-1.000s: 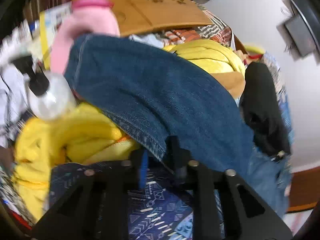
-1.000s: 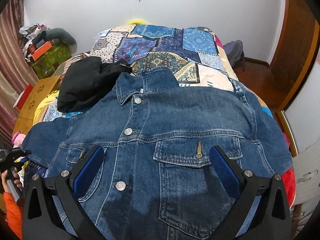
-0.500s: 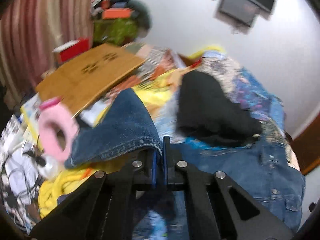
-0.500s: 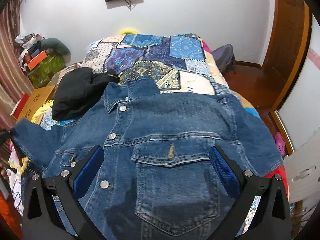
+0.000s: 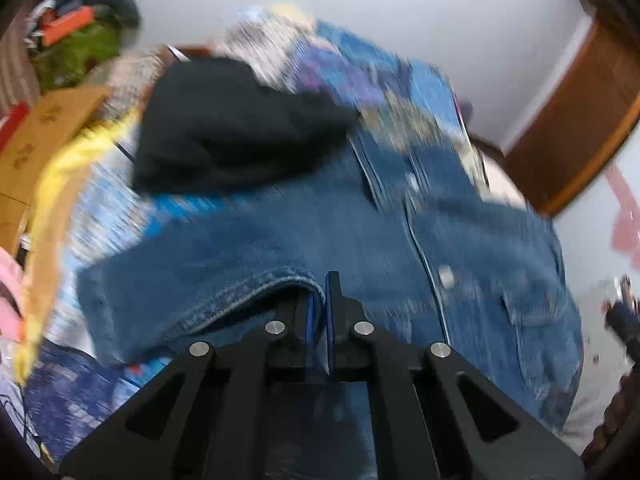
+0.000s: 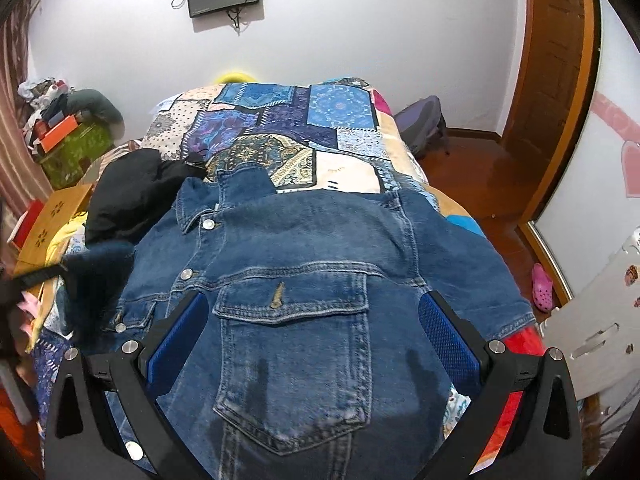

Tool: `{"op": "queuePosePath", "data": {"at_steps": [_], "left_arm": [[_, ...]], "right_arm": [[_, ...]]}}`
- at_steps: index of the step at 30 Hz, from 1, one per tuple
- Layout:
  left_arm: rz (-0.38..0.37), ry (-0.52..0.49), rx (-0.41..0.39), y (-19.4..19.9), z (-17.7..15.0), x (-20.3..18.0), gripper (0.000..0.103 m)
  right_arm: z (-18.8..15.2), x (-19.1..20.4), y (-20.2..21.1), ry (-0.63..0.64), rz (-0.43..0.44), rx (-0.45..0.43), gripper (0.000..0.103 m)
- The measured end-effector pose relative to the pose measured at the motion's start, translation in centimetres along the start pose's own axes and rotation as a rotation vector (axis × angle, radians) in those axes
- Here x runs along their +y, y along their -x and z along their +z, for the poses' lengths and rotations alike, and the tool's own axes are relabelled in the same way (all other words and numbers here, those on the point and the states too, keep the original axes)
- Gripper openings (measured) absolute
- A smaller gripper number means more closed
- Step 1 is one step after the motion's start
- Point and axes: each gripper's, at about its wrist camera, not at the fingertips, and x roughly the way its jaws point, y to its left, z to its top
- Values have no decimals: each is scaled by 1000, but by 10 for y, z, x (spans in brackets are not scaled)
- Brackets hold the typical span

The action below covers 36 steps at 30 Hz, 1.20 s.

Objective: Fold large clothes

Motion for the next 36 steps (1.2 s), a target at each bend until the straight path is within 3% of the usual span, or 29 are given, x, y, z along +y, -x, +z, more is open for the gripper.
{"op": "queuePosePath", "data": {"at_steps": [4, 11, 13, 20, 21, 24, 27, 29, 32, 36], "left_arm": [[0, -56, 102, -27, -22, -22, 4], [14, -88, 136, -21, -31, -26, 11], [12, -81, 118, -11, -31, -21, 15], [34, -17, -26, 48, -22, 15, 50], [60, 5, -57, 58, -20, 26, 57], [127, 99, -109, 70, -16, 62, 61], [169, 261, -81, 67, -22, 110, 61], [134, 380, -48, 58, -31, 138, 61], [24, 552, 11, 39, -52, 172, 61], [-96, 672, 75, 12, -73, 191, 61]], "right_arm": [[-3, -4, 1, 1, -7, 2, 103], [-5, -2, 1, 9, -11, 5, 103], [-5, 0, 0, 17, -13, 6, 103], [-6, 10, -1, 54, -18, 1, 103], [-6, 11, -1, 56, -15, 0, 103], [-5, 16, -4, 59, -3, 6, 103], [-4, 21, -8, 58, 10, 18, 103], [-5, 23, -10, 61, 15, 25, 103], [-4, 29, -14, 74, 11, 33, 103], [-2, 36, -20, 91, 8, 48, 103]]}}
